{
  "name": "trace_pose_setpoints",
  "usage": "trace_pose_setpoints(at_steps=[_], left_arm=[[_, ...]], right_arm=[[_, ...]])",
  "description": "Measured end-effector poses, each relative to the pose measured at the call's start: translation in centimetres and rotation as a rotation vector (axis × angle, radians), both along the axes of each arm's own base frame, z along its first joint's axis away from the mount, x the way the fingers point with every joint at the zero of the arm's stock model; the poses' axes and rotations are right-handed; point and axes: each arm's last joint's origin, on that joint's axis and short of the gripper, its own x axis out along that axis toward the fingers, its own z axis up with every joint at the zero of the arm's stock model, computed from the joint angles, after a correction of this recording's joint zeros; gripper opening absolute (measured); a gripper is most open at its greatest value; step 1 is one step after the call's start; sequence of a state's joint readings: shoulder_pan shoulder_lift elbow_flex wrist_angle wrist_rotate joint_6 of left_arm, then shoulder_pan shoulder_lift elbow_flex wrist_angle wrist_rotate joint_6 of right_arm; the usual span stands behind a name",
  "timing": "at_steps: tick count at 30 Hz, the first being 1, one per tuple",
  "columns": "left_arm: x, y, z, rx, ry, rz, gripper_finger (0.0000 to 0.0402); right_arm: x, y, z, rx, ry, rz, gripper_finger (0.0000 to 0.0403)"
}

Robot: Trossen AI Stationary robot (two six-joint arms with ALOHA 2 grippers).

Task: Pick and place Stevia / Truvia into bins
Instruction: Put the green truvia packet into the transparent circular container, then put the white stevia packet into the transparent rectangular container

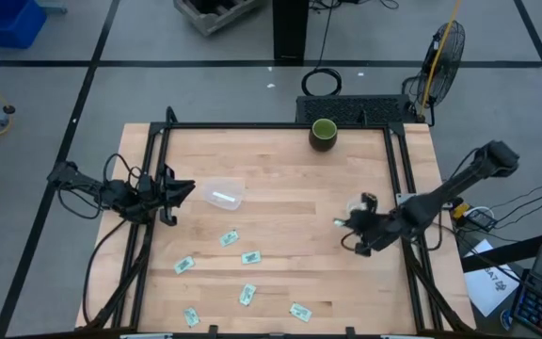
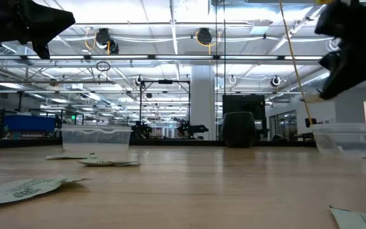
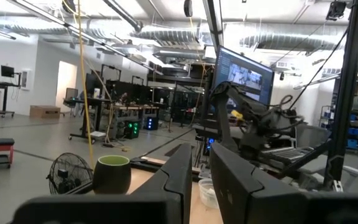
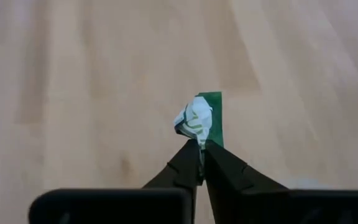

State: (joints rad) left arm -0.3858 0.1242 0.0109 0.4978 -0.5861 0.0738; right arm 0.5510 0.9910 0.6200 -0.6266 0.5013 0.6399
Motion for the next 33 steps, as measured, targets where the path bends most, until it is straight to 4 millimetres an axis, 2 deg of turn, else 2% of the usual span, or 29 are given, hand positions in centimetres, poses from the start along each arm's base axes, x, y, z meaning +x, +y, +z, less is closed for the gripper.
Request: trace_pose_setpoints(at_steps=[4,8,11,17,19,24,30,33], left_arm=[[0.0,0.0,0.0,0.0,0.0,0.0,0.0063],[0.0,0.0,0.0,0.0,0.0,0.0,0.0063],[0.0,0.0,0.0,0.0,-0.001,0.0,0.0063],[0.0,0.0,0.0,-0.033,-0.008,-0.015,0.0063],[0.0,-0.1,-0.1,-0.06,-0.014,-0.061,0.0063],[0.4,-0.7,-0.4,-0.005,0.018,-0.212,0.0063],[1.4,-0.8,-1.4,-0.022,0.133,-0.105,0.0063],[1.9,-0.8,-1.0,-0.039,0.167,-0.046,0.0063]], right_arm=[[-1.7,-1.1,-0.2,0.04,0.082,-0.179,0.0007],[-2.5,-1.5,-0.4,0.054,0.124,-0.286,0.0017],[-2.7,-1.7,-0.4,0.069,0.13,-0.342,0.0045],[-3.2,-2.4,-0.8,0.033,0.192,-0.445,0.0126],[-3.0,-2.4,-0.8,0.032,0.182,-0.431,0.0151],[-1.6,-1.9,-0.3,-0.011,0.045,-0.314,0.02],[0.8,-0.7,1.1,-0.038,-0.192,-0.151,0.0231],[1.8,-0.1,2.2,-0.061,-0.308,-0.065,0.0232]])
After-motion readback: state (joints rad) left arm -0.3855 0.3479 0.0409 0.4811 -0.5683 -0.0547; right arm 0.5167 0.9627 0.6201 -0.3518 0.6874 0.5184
